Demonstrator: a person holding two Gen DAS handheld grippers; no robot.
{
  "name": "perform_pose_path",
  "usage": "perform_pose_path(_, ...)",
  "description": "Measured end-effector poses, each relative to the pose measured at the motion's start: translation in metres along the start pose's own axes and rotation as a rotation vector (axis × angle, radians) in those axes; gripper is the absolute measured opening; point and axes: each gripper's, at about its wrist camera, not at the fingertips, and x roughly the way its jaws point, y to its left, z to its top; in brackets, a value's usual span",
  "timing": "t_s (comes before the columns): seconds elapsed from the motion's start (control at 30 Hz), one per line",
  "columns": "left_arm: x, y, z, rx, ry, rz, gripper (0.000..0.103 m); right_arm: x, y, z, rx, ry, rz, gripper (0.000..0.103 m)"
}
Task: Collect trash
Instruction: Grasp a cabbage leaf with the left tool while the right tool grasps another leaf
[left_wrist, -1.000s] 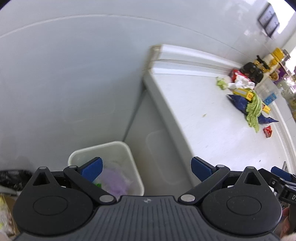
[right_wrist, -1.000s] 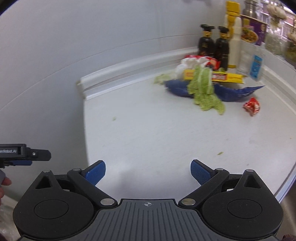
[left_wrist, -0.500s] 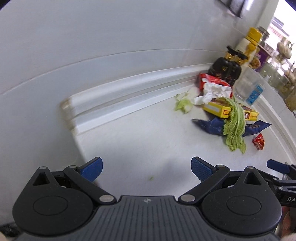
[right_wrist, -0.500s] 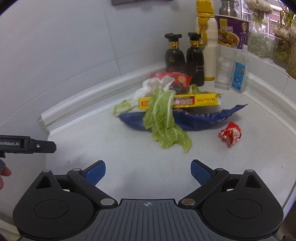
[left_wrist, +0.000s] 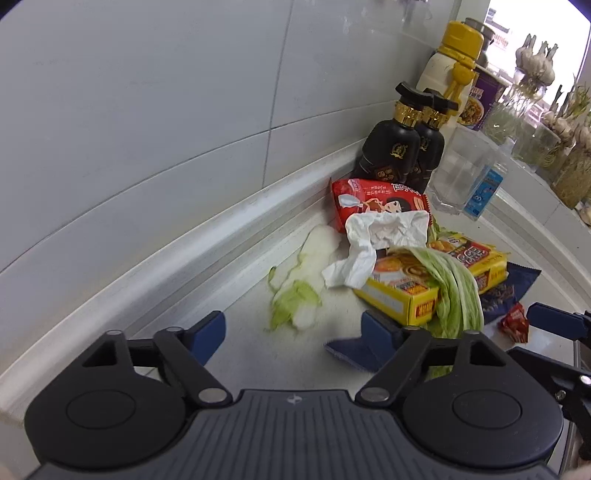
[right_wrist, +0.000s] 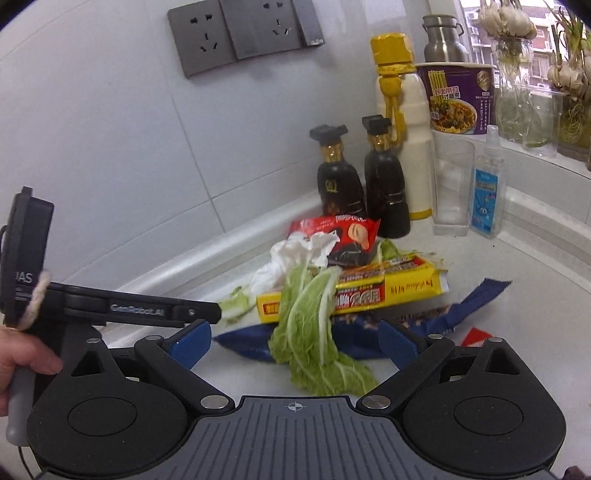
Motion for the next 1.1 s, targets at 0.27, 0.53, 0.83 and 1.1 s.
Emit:
perform_pose_path(0.27, 0.034, -0.006, 0.011, 0.065, 0.064, 0.002, 0.05, 0.024, -0.006, 0.006, 0.079, 0.011, 0.019, 0.063)
perform_pose_path(0.53, 0.037, -0.012, 0.008, 0.138, 0.061, 0.046, 0.028, 0.042, -0.002, 0.0, 0.056, 0.065, -0.001, 0.025)
perform_pose_path(0.83, 0.029, -0.016, 0.006, 0.171, 0.058, 0.048, 0.014, 0.027, -0.002, 0.005, 0.076, 0.025, 0.005, 0.013)
perform_pose_path(1.1, 0.011, -0.01, 0.004, 0.112, 0.05, 0.026, 0.014, 0.006, 0.001, 0.016, 0.081, -0.029, 0.006, 0.012)
